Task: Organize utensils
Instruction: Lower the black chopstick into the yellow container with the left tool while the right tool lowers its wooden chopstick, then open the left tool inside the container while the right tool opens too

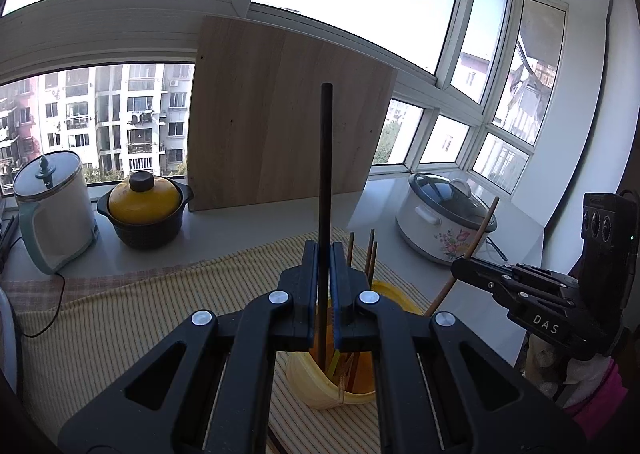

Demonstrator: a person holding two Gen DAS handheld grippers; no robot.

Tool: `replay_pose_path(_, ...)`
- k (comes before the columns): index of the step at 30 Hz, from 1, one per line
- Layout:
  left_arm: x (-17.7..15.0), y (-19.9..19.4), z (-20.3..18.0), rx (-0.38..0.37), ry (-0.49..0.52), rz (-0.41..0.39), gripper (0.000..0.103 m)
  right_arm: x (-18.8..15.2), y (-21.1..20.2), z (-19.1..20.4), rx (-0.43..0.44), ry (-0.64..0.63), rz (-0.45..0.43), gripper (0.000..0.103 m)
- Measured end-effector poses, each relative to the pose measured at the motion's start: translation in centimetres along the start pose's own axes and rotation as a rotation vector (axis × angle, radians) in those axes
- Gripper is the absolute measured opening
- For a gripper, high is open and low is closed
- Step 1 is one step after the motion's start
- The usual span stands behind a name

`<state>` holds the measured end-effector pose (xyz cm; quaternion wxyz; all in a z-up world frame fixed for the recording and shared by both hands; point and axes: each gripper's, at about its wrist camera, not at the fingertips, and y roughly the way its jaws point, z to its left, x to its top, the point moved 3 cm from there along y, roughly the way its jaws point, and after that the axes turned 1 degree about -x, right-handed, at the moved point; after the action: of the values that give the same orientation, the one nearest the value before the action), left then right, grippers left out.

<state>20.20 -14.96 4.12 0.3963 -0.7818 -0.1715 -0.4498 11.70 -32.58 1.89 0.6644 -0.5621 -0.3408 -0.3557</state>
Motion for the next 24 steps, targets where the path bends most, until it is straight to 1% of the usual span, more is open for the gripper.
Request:
replay_pose_path(10, -1.6, 0.8, 0.6, 0.005, -0.013, 0.042, 0.003, -1.4, 1.0, 0.2, 0.003, 0.005, 0.045, 0.004)
replay_pose_path(16, -2.8, 1.0, 0.4, -0.021, -0.007, 0.077, 0.003, -2.3, 1.7, 1.2, 0.013, -0.009, 0.072, 0.007)
replay_pose_path(17, -3.0, 1.0, 0.3, -0.024, -0.006, 0.078, 0.003, -2.3, 1.7, 1.3, 0.012, -0.012, 0.074, 0.015)
replay_pose_path(18, -3.1, 0.9, 0.3, -0.026, -0.005, 0.08, 0.004, -2.4, 1.7, 1.4, 0.009, -0.014, 0.071, 0.027)
replay_pose_path(20, -3.3, 0.7, 0.2, -0.039, -0.008, 0.085, 0.004, -2.4, 1.5, 1.7, -0.001, -0.021, 0.064, 0.031)
replay_pose_path(21, -3.4, 0.6, 0.2, -0.048, -0.012, 0.088, 0.007, -2.5, 1.5, 1.9, -0.004, -0.025, 0.066, 0.032)
replay_pose_path(22, -3.5, 0.3, 0.3, -0.055, -0.017, 0.088, 0.012, -2.5, 1.4, 2.0, -0.005, -0.028, 0.066, 0.035)
replay_pose_path(23, -3.6, 0.1, 0.3, -0.058, -0.02, 0.086, 0.014, -2.6, 1.3, 2.1, -0.007, -0.031, 0.063, 0.042)
replay_pose_path(24, -3.6, -0.2, 0.3, -0.061, -0.025, 0.083, 0.02, -2.7, 1.2, 2.2, -0.012, -0.035, 0.057, 0.051)
